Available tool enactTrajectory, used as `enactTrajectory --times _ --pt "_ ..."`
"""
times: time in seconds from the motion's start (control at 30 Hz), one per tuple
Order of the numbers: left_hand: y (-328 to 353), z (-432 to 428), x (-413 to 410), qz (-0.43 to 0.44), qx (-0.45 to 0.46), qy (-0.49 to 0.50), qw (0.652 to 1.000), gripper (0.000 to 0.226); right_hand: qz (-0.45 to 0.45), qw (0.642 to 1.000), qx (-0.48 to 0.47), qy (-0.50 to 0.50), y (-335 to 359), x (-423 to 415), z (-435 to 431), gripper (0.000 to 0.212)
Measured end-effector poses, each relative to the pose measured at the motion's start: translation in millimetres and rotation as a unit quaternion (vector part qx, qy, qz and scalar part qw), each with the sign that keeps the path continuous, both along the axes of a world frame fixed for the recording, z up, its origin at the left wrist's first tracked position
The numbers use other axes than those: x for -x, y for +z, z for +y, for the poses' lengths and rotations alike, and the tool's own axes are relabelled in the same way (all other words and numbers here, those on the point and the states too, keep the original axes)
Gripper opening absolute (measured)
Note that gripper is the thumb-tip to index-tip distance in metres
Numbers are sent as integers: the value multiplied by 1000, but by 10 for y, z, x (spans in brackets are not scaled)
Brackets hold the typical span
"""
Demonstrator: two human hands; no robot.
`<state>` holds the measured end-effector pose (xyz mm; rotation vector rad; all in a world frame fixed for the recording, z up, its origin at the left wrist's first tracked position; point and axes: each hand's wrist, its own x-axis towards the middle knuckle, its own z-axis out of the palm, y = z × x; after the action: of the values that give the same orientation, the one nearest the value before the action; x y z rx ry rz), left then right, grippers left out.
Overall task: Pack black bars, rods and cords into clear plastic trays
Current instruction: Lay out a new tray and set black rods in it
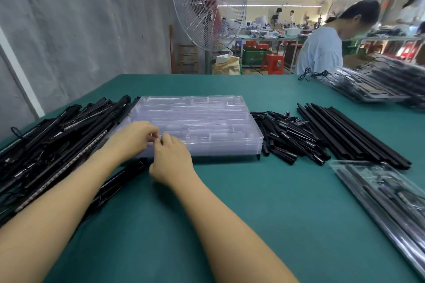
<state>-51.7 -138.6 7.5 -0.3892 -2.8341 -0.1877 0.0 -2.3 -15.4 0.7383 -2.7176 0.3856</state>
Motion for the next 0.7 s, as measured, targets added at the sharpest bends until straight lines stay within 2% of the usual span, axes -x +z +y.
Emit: enactTrajectory --times 0.13,0.27,0.4,0.5,0.57,0.7 --pt "70 13 22 -3 1 22 1000 13 -23 1000 0 -8 83 57 -11 50" --pt "162 52 64 47 -71 22 996 25 -27 999 -7 -14 23 95 0 43" --pt "120 86 42 31 -81 36 996 22 -33 999 12 -12 -43 128 9 45" --pt "109 81 37 57 -117 48 990 16 -91 996 20 -7 75 198 55 40" --pt "65 88 25 54 -109 55 991 14 -152 988 13 -12 230 301 99 35" --pt "0 88 -3 77 -106 38 991 12 -222 975 27 -12 441 424 217 42"
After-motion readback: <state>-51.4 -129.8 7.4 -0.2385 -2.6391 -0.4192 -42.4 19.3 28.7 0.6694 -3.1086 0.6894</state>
